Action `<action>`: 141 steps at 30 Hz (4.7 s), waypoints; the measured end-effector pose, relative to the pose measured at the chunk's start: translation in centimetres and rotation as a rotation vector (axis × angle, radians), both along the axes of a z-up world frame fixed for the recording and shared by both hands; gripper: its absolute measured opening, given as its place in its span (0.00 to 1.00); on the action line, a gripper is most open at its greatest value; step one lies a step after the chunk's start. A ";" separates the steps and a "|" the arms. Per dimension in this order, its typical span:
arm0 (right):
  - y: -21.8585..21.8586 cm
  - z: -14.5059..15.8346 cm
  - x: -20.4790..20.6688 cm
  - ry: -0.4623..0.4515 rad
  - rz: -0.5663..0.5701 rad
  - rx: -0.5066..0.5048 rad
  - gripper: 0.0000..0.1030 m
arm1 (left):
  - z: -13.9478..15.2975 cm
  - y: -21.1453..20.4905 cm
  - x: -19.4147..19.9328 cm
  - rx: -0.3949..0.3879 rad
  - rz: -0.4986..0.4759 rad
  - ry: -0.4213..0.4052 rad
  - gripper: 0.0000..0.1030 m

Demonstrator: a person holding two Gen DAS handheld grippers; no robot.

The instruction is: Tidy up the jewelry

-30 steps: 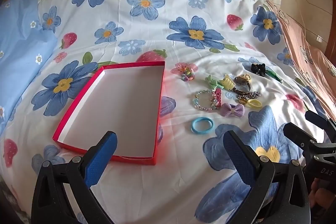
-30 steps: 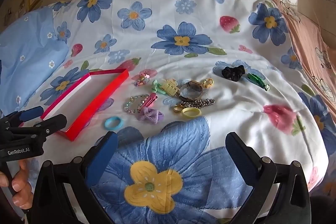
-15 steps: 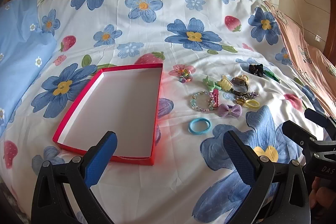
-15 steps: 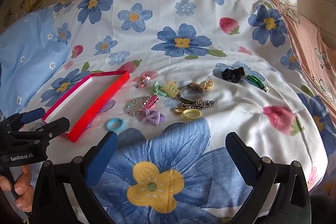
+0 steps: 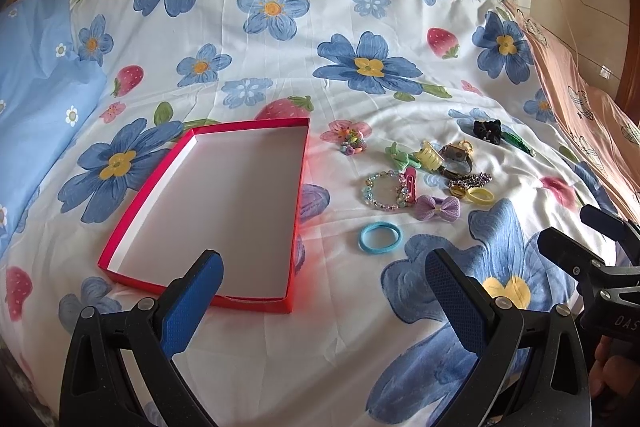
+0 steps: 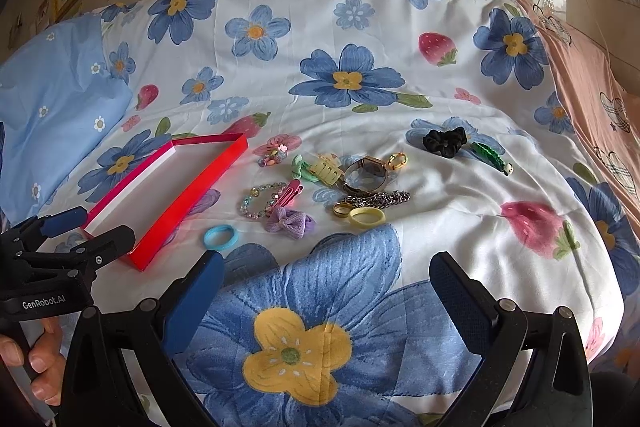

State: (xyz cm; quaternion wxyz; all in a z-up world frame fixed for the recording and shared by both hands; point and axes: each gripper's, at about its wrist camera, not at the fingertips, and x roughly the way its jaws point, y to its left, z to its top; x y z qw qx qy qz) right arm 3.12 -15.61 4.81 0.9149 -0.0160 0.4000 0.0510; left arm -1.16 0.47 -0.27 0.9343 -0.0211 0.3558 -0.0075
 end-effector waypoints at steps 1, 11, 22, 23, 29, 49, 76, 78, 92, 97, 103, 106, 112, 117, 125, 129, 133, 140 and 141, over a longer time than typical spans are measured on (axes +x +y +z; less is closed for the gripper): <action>0.0 0.0 0.0 -0.001 0.001 0.000 1.00 | -0.2 0.0 0.0 0.001 -0.001 0.000 0.99; 0.0 0.0 0.0 -0.002 0.002 0.003 1.00 | -0.4 -0.1 0.0 -0.003 -0.002 0.001 0.99; 0.3 0.1 0.0 -0.005 0.009 0.009 1.00 | -0.4 -0.1 -0.1 -0.003 -0.004 0.001 0.99; 0.2 0.1 0.0 -0.005 0.009 0.008 1.00 | -0.5 -0.2 0.0 -0.001 -0.005 0.001 0.99; 0.4 0.1 0.1 -0.003 0.016 0.017 1.00 | -0.5 -0.2 0.1 -0.001 -0.010 0.006 0.99; -0.9 -0.7 1.5 0.030 0.033 0.064 0.97 | -1.7 -0.6 2.7 -0.005 -0.056 0.051 0.92; -3.5 -5.5 9.9 0.225 0.010 0.092 0.55 | -5.7 -2.8 13.0 0.016 -0.180 0.232 0.81; -3.8 -6.0 10.4 0.241 0.004 0.092 0.55 | -6.2 -2.8 13.7 0.009 -0.182 0.250 0.81; -4.7 -8.5 11.7 0.308 -0.004 0.126 0.08 | -7.6 -2.6 15.2 -0.029 -0.195 0.289 0.14; -4.8 -7.9 11.4 0.290 -0.008 0.132 0.05 | -7.0 -2.2 14.5 -0.051 -0.187 0.270 0.05; -3.5 -5.7 11.1 0.246 0.036 0.155 0.05 | -5.1 -0.5 13.0 -0.086 -0.169 0.225 0.05; -2.1 -4.8 10.9 0.233 0.070 0.179 0.05 | -4.2 0.7 12.1 -0.104 -0.153 0.206 0.05; 2.1 -3.6 11.1 0.226 0.164 0.195 0.05 | -2.6 3.8 10.1 -0.118 -0.093 0.174 0.05; 6.0 -3.3 11.2 0.233 0.252 0.219 0.05 | -1.8 6.6 8.7 -0.120 -0.026 0.157 0.05; 12.6 -3.8 11.2 0.269 0.402 0.247 0.05 | -1.5 10.9 7.5 -0.125 0.088 0.152 0.05; 15.8 -4.3 11.3 0.293 0.471 0.260 0.05 | -2.2 12.8 7.9 -0.137 0.132 0.174 0.05; 18.8 -5.6 11.4 0.334 0.533 0.252 0.05 | -3.5 14.2 8.7 -0.131 0.172 0.209 0.05; 21.8 -8.6 11.2 0.434 0.602 0.203 0.06 | -6.4 15.2 10.9 -0.139 0.189 0.285 0.05; 22.1 -9.0 11.2 0.445 0.608 0.192 0.06 | -6.8 15.4 11.2 -0.141 0.192 0.294 0.05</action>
